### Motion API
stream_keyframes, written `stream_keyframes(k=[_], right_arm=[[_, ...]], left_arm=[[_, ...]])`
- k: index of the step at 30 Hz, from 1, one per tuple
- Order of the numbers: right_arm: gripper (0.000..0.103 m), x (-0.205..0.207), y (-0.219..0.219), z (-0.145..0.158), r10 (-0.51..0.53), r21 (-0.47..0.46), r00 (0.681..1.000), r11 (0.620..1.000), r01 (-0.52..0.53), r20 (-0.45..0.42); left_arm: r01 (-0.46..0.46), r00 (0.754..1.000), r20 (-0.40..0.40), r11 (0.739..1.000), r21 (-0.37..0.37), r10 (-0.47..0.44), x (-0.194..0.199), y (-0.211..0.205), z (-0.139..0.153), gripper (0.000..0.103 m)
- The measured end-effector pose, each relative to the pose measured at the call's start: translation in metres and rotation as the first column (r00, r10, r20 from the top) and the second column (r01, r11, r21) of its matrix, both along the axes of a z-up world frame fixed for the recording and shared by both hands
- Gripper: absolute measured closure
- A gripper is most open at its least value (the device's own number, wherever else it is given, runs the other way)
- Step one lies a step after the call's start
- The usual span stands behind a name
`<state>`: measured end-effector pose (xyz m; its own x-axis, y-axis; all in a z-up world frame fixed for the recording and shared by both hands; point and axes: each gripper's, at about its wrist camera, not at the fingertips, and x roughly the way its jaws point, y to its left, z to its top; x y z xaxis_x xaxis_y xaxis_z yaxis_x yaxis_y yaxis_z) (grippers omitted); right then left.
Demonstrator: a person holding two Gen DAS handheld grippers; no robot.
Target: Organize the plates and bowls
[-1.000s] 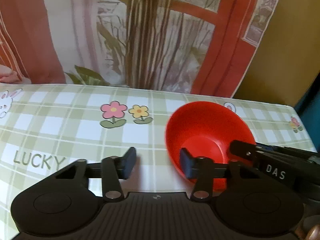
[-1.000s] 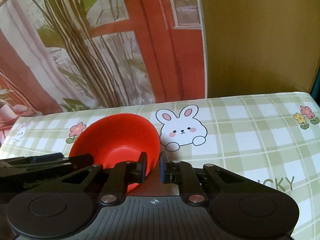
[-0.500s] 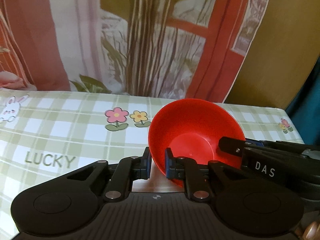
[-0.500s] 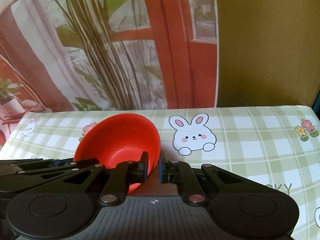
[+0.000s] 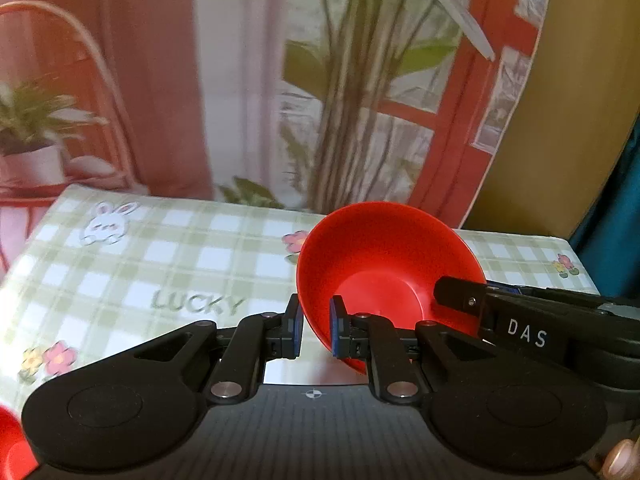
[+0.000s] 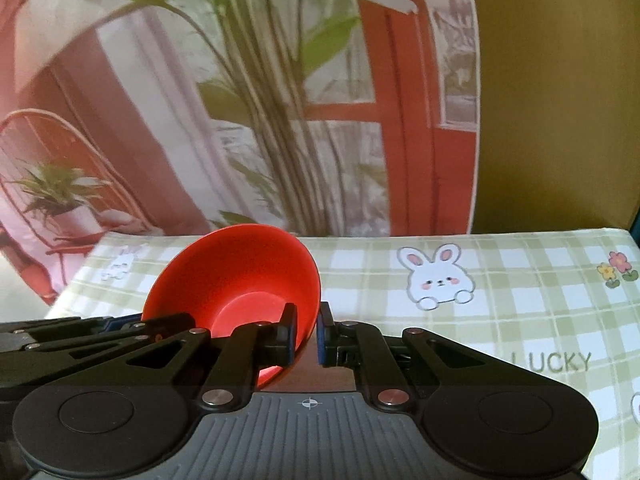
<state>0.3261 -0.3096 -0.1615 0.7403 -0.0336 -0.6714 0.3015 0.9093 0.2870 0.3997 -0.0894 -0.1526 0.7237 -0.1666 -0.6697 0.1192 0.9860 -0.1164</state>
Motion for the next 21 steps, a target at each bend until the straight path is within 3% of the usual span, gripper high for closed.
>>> stream_keyframes(k=[21], right_arm=[[0.095, -0.036, 0.117, 0.042, 0.101, 0.012, 0.991, 0.995, -0.102, 0.091]], left_arm=[[-0.127, 0.991, 0.049, 0.992, 0.025, 0.126, -0.094, 0.084, 0.029, 0.088]])
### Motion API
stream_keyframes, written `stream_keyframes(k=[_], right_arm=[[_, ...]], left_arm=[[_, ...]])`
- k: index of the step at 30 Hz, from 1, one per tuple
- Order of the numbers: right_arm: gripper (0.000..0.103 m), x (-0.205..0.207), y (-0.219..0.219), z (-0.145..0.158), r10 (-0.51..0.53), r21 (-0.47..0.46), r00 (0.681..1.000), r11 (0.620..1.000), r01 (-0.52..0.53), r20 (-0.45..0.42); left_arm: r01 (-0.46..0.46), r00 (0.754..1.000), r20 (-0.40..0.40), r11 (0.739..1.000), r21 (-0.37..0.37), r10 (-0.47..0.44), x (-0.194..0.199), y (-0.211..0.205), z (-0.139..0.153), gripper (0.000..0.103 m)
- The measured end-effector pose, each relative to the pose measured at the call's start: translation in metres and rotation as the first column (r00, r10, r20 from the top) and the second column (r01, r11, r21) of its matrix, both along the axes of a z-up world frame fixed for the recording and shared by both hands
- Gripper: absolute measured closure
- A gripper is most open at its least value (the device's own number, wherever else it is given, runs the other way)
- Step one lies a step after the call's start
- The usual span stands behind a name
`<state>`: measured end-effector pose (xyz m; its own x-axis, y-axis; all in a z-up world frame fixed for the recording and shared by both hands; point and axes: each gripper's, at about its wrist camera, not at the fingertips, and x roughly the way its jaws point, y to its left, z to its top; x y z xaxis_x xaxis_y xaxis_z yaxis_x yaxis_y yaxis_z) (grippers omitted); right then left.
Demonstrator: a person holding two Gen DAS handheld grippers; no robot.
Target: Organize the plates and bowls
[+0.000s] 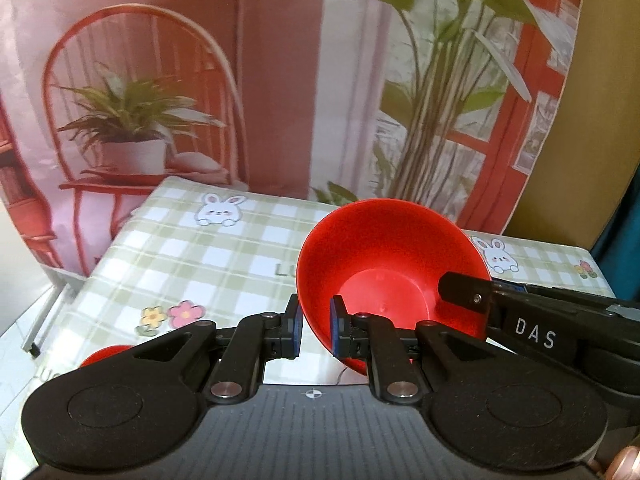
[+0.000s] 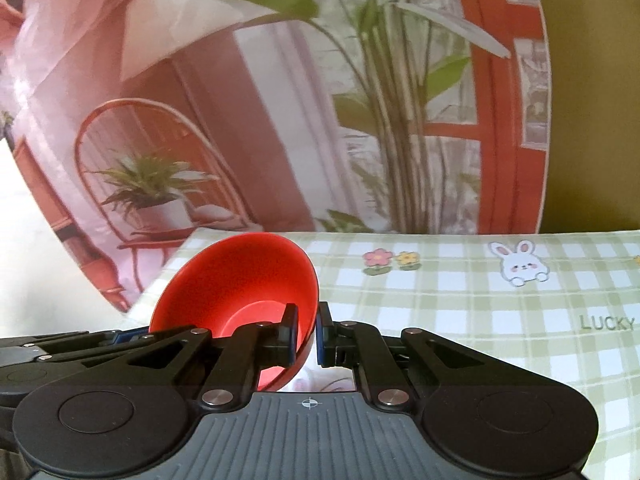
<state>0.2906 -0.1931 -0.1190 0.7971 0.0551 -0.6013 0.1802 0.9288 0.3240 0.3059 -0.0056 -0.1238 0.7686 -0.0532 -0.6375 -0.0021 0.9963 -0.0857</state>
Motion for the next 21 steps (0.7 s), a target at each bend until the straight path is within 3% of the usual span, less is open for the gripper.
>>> stream_keyframes(k=[21], right_arm=[[0.094, 0.007, 0.110, -0.001, 0.163, 0.012, 0.986, 0.987, -0.163, -0.019]], left_arm=[[-0.146, 0.989, -0.016, 0.989, -0.032, 0.146, -0.053, 0.093, -0.012, 0.088]])
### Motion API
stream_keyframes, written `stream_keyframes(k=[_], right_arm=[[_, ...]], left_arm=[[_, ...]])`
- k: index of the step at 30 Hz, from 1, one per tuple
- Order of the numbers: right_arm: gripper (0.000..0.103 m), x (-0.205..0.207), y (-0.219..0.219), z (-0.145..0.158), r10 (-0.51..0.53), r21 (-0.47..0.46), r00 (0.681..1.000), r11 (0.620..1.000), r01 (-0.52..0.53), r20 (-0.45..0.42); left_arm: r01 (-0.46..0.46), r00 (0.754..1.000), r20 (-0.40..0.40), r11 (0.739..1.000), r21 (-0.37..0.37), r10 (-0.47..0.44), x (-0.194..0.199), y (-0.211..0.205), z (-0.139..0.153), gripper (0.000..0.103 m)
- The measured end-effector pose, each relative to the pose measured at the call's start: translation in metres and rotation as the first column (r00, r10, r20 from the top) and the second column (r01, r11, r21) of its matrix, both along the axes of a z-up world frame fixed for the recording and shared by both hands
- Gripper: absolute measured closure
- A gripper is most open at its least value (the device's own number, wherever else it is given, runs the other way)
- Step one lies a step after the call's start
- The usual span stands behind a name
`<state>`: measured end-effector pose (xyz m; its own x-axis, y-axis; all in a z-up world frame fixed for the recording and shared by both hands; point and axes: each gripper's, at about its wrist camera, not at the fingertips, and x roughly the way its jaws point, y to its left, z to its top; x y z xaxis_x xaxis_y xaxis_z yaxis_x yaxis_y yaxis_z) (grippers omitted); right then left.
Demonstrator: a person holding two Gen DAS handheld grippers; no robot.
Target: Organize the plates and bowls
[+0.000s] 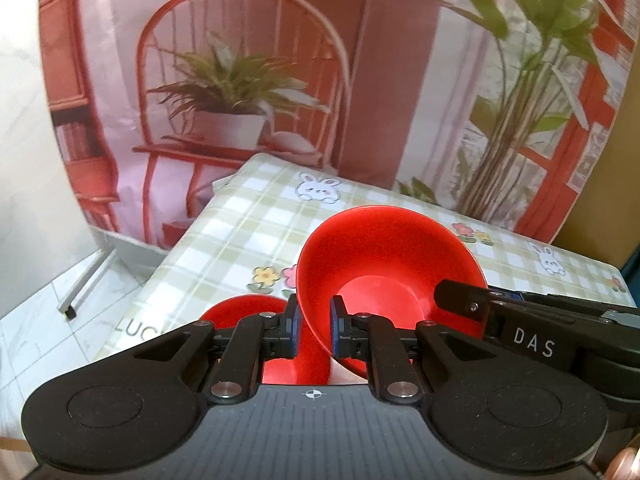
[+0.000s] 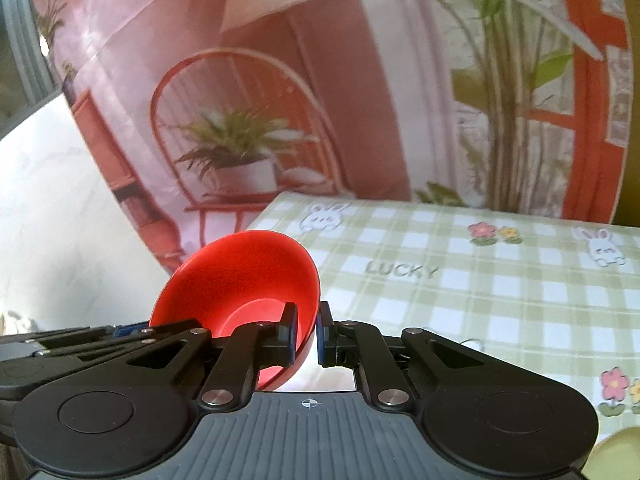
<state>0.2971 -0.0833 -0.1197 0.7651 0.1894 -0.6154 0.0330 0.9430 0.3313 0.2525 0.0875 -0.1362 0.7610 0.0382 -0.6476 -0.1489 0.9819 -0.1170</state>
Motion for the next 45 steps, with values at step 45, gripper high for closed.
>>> stream_keyframes(k=[45], right_arm=[[0.094, 0.056, 0.085, -0.048, 0.156, -0.049, 0.973, 0.985, -0.166, -0.168]], left_arm=[[-0.103, 0.989, -0.119, 0.989, -0.104, 0.090, -0.001, 0.067, -0.055, 0.087]])
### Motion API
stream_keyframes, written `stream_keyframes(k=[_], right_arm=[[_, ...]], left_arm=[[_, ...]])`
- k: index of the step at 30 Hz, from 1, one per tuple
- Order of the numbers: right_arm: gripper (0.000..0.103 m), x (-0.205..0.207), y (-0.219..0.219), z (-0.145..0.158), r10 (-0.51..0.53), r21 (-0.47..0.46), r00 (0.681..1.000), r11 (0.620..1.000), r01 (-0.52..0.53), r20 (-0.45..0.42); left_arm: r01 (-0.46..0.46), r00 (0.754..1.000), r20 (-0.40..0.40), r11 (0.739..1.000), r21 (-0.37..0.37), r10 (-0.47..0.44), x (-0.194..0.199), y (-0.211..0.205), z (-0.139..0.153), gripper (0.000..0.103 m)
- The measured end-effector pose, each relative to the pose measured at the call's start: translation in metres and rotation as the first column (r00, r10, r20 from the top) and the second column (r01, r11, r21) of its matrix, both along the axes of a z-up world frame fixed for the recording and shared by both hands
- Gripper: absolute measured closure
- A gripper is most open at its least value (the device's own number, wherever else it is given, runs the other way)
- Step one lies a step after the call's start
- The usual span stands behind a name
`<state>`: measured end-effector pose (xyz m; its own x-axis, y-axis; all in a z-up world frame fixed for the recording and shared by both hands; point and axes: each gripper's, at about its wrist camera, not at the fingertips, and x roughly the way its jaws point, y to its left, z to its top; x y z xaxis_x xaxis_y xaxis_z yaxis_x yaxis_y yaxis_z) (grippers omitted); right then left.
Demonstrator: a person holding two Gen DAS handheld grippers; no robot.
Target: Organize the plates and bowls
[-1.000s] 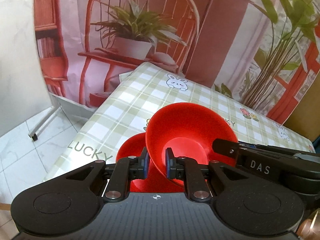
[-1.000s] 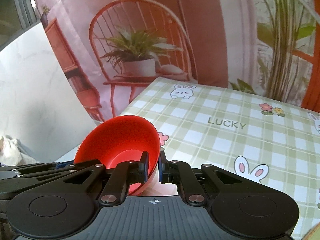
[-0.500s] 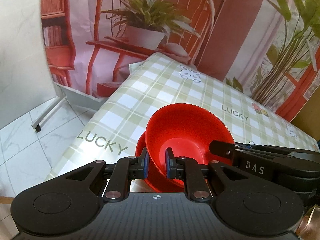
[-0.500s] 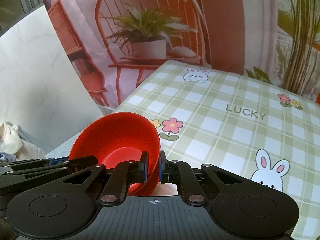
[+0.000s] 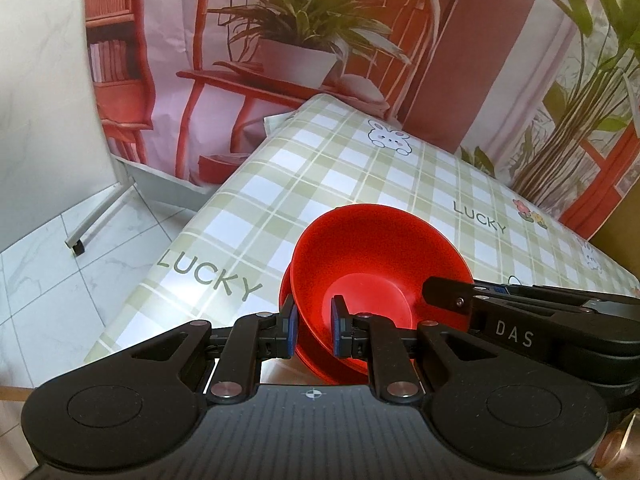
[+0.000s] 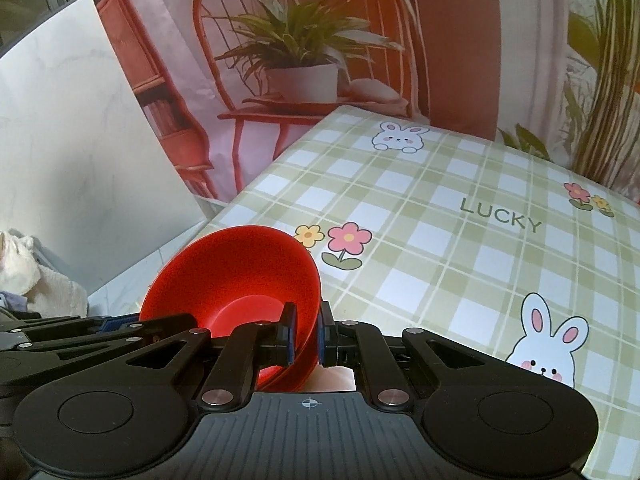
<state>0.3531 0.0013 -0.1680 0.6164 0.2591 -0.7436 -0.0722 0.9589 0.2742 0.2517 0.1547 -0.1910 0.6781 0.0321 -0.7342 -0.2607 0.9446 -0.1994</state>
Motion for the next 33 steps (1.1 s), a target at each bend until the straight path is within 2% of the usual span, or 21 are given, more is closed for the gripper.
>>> stream_keyframes(k=[33], right_arm=[[0.094, 0.0010, -0.0050, -0.0002, -0.006, 0.008, 1.000, 1.000, 0.006, -0.004]], left_arm=[[-0.008, 1.000, 0.005, 1.000, -0.010, 0.008, -0.0004, 0.0006, -0.0018, 0.086]])
